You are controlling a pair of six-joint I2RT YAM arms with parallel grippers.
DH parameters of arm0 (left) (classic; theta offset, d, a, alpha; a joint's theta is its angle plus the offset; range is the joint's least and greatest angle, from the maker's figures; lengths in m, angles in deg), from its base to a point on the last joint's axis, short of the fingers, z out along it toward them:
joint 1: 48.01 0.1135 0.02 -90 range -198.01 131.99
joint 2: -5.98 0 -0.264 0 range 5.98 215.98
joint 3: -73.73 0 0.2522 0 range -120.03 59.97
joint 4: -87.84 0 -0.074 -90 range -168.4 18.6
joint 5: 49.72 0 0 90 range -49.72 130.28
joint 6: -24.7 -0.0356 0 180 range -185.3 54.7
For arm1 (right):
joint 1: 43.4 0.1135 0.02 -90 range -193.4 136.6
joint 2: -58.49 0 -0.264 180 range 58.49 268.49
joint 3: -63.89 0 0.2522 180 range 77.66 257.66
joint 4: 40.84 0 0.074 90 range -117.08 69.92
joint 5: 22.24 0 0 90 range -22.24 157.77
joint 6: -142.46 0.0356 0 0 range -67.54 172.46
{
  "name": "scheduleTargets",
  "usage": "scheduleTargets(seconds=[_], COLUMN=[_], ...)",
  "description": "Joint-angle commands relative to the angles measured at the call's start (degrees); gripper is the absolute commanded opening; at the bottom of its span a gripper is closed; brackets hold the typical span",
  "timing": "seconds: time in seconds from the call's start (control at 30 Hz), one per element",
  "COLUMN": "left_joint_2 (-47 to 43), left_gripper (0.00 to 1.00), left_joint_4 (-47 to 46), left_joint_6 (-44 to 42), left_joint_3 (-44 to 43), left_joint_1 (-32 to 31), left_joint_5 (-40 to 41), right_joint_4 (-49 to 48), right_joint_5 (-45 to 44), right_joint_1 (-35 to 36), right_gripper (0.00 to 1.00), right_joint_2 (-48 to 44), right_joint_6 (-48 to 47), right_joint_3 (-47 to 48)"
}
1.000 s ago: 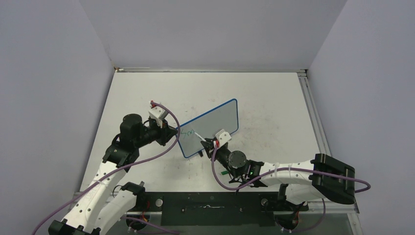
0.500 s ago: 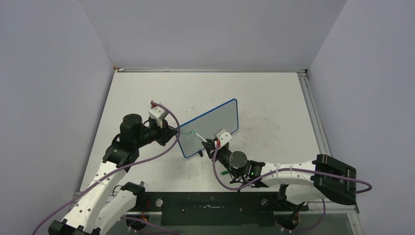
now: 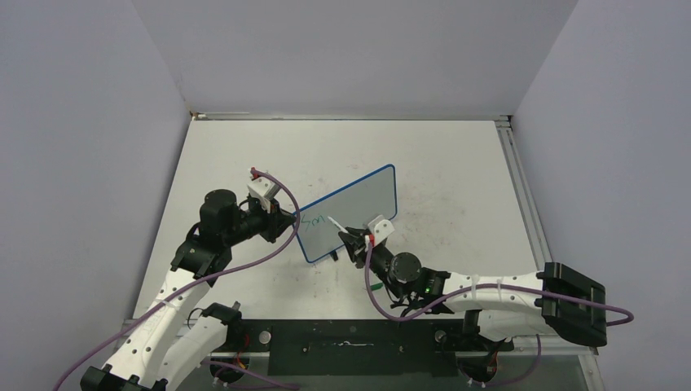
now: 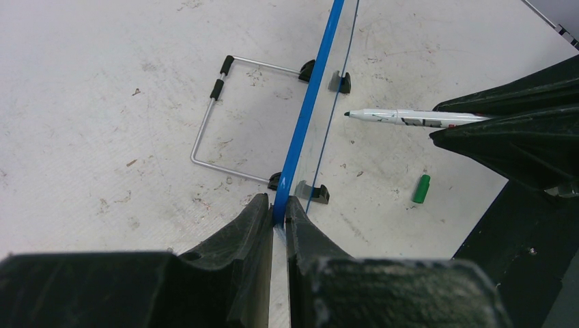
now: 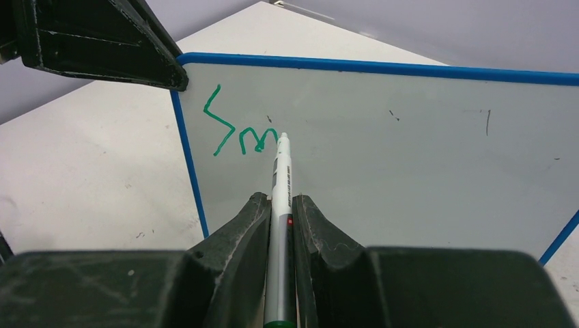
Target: Write a sentence on the whiteboard
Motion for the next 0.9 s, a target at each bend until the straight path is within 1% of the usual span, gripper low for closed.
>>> scheduleTargets(seconds=[0.0,0.47,0.87], left_joint_2=[-0.3,-0.4,-0.3], left_gripper=[0.00,0.00,0.00], left_joint_4=[1.5,1.5,1.5], left_joint_6=[0.2,0.2,0.2], left_joint_3=[-0.2,-0.2,-0.2], left_joint_1=[-0.4,-0.4,-0.4], left_joint_5=[-0.6,-0.6,-0.7], right_joint_4=[-2.6,-4.7,-4.3], right_joint_5=[-1.1,-1.0,-2.3], right_joint_1=[0.3,-0.5,-1.1], right_gripper=[0.05,0.05,0.05], right_joint_2=[1.3,4.7,6.9], right_joint_6=[-1.0,-1.7,-1.1], right_joint_3=[2.6,4.3,3.9])
